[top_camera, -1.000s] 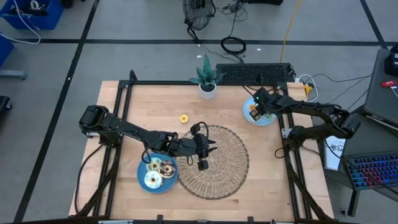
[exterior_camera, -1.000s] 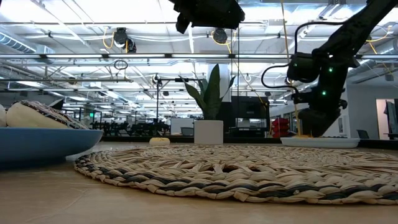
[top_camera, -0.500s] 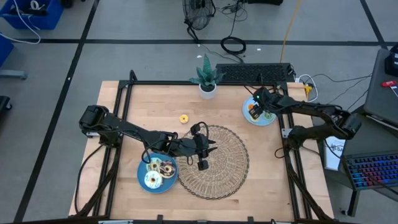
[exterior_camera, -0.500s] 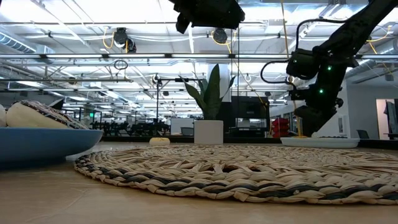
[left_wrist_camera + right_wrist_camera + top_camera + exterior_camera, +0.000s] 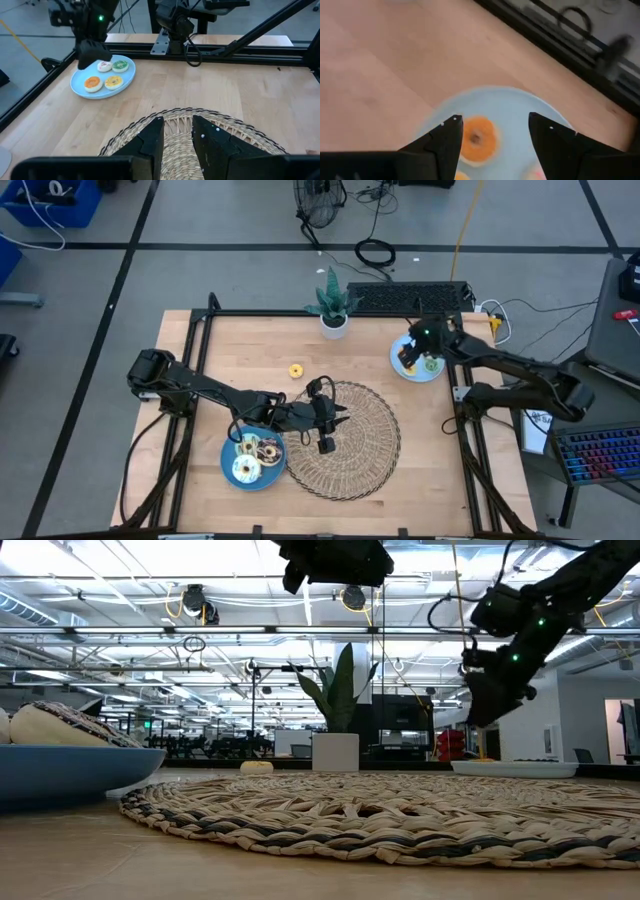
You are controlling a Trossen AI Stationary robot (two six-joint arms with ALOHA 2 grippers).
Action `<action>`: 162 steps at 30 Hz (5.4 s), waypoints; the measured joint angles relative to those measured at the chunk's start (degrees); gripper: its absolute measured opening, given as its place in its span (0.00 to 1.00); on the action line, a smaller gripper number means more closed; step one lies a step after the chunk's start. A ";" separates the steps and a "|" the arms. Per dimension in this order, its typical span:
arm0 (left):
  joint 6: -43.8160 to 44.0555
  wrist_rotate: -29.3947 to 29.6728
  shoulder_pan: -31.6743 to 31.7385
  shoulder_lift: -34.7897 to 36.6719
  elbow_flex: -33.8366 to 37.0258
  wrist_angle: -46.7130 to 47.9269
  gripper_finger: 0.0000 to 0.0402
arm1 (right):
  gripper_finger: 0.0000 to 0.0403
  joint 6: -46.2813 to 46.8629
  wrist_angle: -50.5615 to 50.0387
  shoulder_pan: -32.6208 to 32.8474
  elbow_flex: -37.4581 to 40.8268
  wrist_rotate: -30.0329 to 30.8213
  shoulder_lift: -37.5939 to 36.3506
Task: Pick & Place donuts
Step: Put the small yellow donut on the light blue plate
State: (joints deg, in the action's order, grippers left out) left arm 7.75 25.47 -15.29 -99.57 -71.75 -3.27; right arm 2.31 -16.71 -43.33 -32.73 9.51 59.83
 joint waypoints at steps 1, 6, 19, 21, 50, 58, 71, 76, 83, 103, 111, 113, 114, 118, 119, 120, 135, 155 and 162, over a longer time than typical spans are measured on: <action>0.00 0.00 0.00 0.00 0.00 0.00 0.26 | 0.53 0.41 0.62 0.02 0.00 -1.43 -0.60; 0.00 0.00 0.00 0.00 0.00 0.00 0.26 | 0.53 1.47 1.96 0.16 -0.02 -5.49 -2.98; 4.63 0.20 -0.14 0.07 0.02 -7.16 0.26 | 0.53 -0.07 1.83 2.69 -0.04 -6.81 -3.91; 4.52 0.11 0.11 0.04 0.02 -4.09 0.26 | 0.53 -0.04 1.84 2.95 -0.04 -6.81 -3.91; 1.45 -15.59 31.81 0.63 4.54 49.54 0.51 | 0.53 -0.28 2.70 4.07 -0.04 -6.79 -3.91; -10.13 -16.01 29.51 0.63 11.46 35.70 0.66 | 0.53 -1.10 2.40 4.07 -0.04 -6.81 -3.91; -19.30 -11.89 30.02 0.61 17.70 24.97 0.60 | 0.53 0.00 1.55 4.07 -0.04 -6.81 -3.91; -14.20 -14.88 32.01 0.61 17.70 24.08 0.57 | 0.53 0.02 1.48 4.07 -0.04 -6.83 -3.91; -13.49 -18.62 34.51 0.61 17.70 23.88 0.56 | 0.53 -0.27 3.52 4.07 2.35 -6.85 -3.91; -16.35 -22.30 34.90 0.63 23.36 14.12 0.56 | 0.53 -0.22 8.78 4.07 5.81 -6.83 -3.89; -16.46 -22.14 34.88 0.63 24.98 8.76 0.56 | 0.53 -0.20 8.77 4.07 5.81 -6.83 -3.89; -16.33 -22.03 34.88 0.60 24.61 9.39 0.56 | 0.53 -0.18 8.78 4.07 5.83 -6.83 -3.89; -15.93 -22.02 34.88 0.59 24.47 9.72 0.56 | 0.53 -0.13 8.76 4.07 5.84 -6.83 -3.89; -13.97 -22.68 34.59 1.03 24.31 10.65 0.56 | 0.53 0.00 8.76 4.07 5.86 -6.83 -3.89; -13.65 -22.67 34.41 1.03 24.30 10.91 0.56 | 0.53 0.00 8.76 4.07 5.86 -6.83 -3.89; -13.62 -22.67 34.26 1.03 24.30 11.10 0.56 | 0.53 0.00 8.76 4.07 5.86 -6.83 -3.89; -16.40 -16.76 32.55 1.11 24.26 12.32 0.56 | 0.53 0.02 8.72 4.07 5.86 -6.83 -3.89; -16.02 -16.55 33.34 5.05 24.26 14.99 0.56 | 0.53 0.26 8.63 4.05 5.86 -8.16 -3.91; -15.52 -20.98 35.04 4.44 24.24 14.00 0.55 | 0.53 0.18 8.72 4.07 5.86 -8.32 -3.91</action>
State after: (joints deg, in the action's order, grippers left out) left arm -7.77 4.49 19.75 -95.13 -47.51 10.73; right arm 2.48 -7.99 -39.27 -26.87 1.19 55.92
